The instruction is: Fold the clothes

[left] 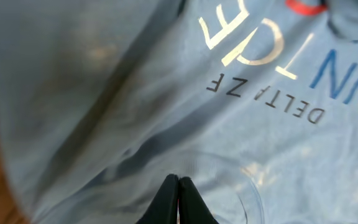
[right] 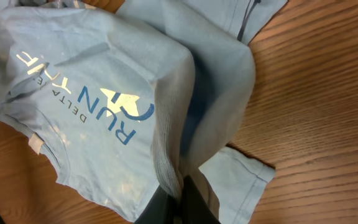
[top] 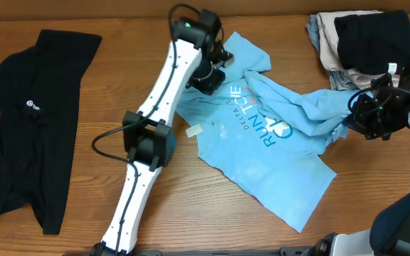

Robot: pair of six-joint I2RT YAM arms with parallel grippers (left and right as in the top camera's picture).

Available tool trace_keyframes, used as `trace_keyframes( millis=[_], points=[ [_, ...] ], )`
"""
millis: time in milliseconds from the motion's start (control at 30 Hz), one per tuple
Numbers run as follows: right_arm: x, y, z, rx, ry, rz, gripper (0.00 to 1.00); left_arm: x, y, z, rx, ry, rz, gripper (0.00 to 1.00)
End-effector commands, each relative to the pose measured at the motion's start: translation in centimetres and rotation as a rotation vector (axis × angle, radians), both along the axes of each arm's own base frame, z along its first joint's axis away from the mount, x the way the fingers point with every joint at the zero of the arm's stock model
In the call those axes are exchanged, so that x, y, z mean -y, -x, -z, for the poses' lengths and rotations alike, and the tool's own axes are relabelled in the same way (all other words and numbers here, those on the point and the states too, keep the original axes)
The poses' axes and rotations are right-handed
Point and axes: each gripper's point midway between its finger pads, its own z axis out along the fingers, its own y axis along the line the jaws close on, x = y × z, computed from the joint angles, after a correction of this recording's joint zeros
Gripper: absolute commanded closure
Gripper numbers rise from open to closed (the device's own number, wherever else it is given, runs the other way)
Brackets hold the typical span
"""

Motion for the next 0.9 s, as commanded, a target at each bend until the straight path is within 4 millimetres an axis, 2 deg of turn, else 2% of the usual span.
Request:
trace_keyframes(
  millis=[0,267,567,867],
  points=[
    [0.2,-0.2,-0.8,0.033,0.017,0.007,0.96,-0.1,0.1,2.4,-0.042,0.007,0.019,0.96],
    [0.2,-0.4,-0.8,0.043,0.021,0.007,0.96,-2.1,1.6,6.4,-0.141,-0.113,0.018,0.96],
    [0.4,-0.9,-0.9,0.065,0.029,0.008,0.96,-4.3,2.2,6.9,-0.174,-0.250,-0.106,0.96],
    [0.5,-1.5,-1.1,0.091,0.027,0.006,0.96,-6.4,5.1,9.9,-0.301,-0.386,-0.199,0.95]
  ],
)
